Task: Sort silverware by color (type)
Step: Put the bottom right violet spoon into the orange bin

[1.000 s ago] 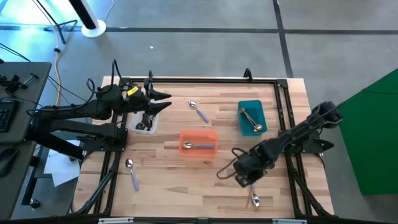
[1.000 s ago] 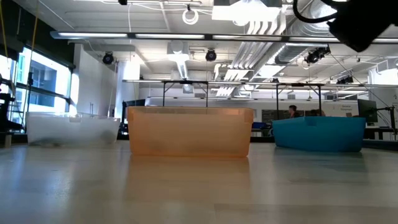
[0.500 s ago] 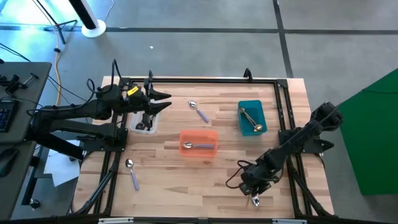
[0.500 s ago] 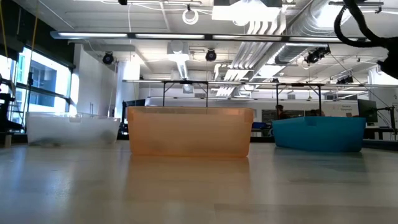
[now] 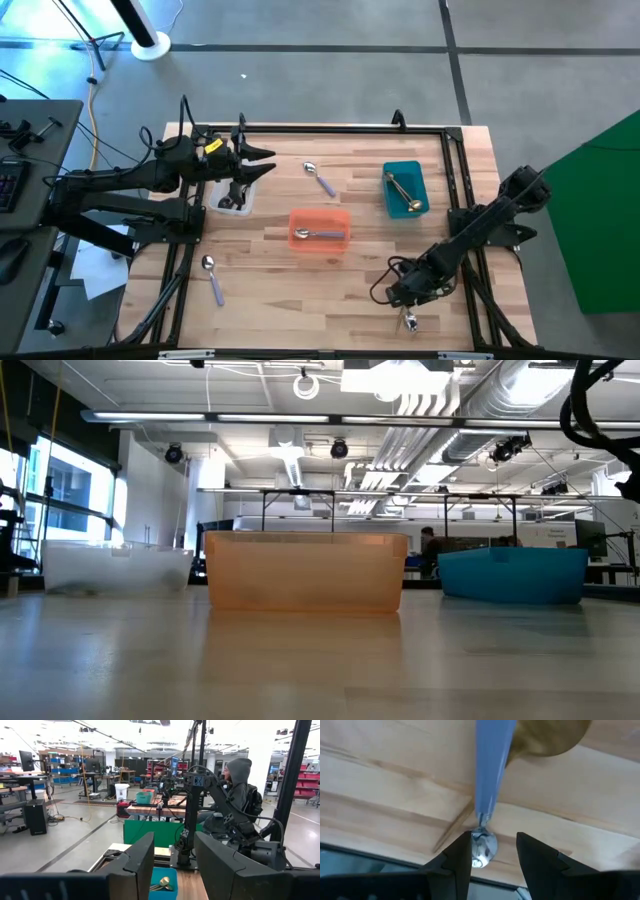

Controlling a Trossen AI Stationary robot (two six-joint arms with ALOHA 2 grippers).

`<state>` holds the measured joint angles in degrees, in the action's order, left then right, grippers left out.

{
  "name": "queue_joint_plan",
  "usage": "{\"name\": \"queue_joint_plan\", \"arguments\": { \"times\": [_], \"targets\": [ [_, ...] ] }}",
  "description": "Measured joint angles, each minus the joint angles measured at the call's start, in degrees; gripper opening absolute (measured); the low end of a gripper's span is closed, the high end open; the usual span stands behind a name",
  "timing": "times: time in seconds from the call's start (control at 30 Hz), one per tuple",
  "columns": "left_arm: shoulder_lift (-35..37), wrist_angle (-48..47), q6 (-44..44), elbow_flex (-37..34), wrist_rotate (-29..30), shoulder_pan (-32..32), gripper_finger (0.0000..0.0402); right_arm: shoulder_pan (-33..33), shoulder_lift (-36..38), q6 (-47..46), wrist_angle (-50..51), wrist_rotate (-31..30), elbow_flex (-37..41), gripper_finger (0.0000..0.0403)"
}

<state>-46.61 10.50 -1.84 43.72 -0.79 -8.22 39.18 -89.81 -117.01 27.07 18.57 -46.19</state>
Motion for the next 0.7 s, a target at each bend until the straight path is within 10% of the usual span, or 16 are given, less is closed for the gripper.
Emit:
{"name": "queue_joint_plan", "arguments": {
  "times": [0.7],
  "targets": [
    [0.0,-0.3,1.6,0.0,0.2,0.0,0.0131,0.0,-4.0,0.0,2.2,-0.1,0.0,0.014]
  ]
}}
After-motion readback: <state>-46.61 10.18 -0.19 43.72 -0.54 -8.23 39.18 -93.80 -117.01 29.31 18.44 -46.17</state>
